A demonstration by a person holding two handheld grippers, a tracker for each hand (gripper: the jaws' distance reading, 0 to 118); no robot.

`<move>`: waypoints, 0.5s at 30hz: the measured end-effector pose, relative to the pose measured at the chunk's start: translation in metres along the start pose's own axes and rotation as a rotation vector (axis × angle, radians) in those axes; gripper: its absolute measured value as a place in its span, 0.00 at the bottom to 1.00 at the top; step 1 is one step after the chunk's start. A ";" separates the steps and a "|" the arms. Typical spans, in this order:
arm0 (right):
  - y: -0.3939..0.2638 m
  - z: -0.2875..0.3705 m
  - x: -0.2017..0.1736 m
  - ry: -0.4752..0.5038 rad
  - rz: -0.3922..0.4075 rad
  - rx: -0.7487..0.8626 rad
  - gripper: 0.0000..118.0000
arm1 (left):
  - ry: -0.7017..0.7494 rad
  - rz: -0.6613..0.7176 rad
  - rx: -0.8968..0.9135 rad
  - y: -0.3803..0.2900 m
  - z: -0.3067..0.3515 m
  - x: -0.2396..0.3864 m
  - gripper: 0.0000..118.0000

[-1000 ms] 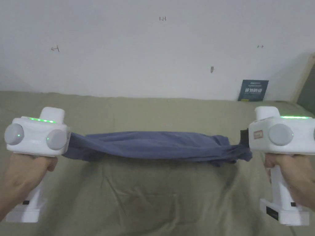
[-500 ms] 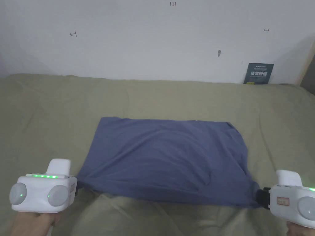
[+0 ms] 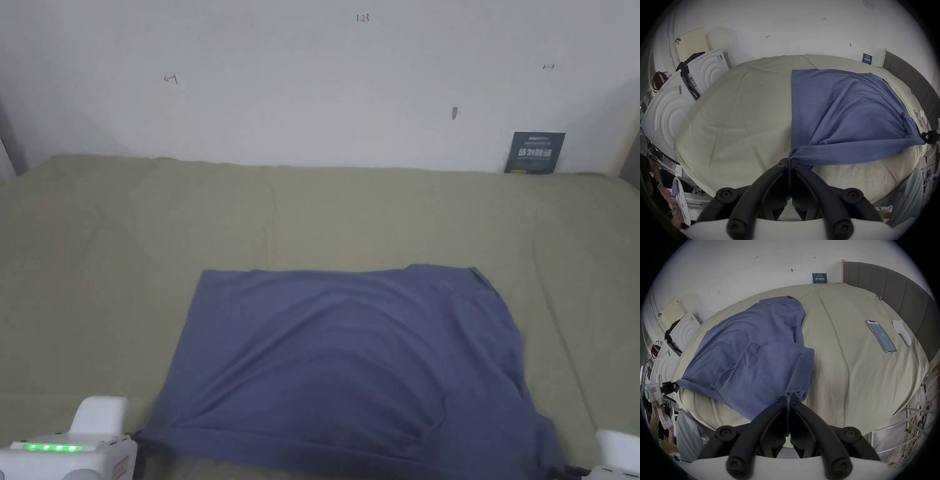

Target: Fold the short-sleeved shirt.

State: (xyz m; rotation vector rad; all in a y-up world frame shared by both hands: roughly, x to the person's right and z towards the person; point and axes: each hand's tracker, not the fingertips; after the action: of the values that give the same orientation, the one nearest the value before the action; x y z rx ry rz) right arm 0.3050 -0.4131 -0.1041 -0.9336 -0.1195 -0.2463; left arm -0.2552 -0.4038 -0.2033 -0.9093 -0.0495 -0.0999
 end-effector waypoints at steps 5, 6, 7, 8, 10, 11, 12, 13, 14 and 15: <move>0.003 0.002 0.000 -0.006 -0.062 0.006 0.37 | -0.027 0.028 -0.019 -0.006 0.000 -0.005 0.49; 0.004 0.006 -0.001 -0.048 -0.055 0.016 0.84 | -0.012 0.043 -0.048 -0.007 0.004 -0.008 0.98; 0.003 0.010 0.000 -0.026 -0.055 0.019 1.00 | -0.018 0.038 -0.029 -0.010 0.008 -0.011 0.99; 0.001 0.018 -0.001 -0.027 -0.034 0.066 0.98 | -0.058 0.021 0.027 -0.013 0.014 -0.010 0.97; 0.001 0.033 -0.010 -0.049 -0.018 0.076 0.98 | -0.015 0.014 -0.032 -0.011 0.030 -0.018 0.99; 0.000 0.037 -0.010 -0.055 0.003 0.081 0.98 | -0.012 0.021 -0.030 -0.015 0.035 -0.022 1.00; -0.003 0.041 -0.014 -0.072 0.021 0.089 0.98 | -0.026 0.025 -0.025 -0.018 0.039 -0.027 1.00; -0.005 0.042 -0.018 -0.091 0.050 0.078 0.98 | -0.043 0.027 -0.054 -0.021 0.040 -0.029 1.00; -0.007 0.043 -0.022 -0.091 0.068 0.066 0.96 | -0.055 0.029 -0.098 -0.028 0.046 -0.035 1.00; -0.011 0.041 -0.018 -0.086 0.065 0.068 0.85 | -0.069 0.028 -0.107 -0.032 0.046 -0.038 0.90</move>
State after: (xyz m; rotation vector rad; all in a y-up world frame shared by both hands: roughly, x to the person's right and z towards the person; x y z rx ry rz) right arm 0.2850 -0.3835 -0.0749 -0.8794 -0.1752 -0.1408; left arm -0.2963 -0.3845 -0.1526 -1.0199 -0.0965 -0.0448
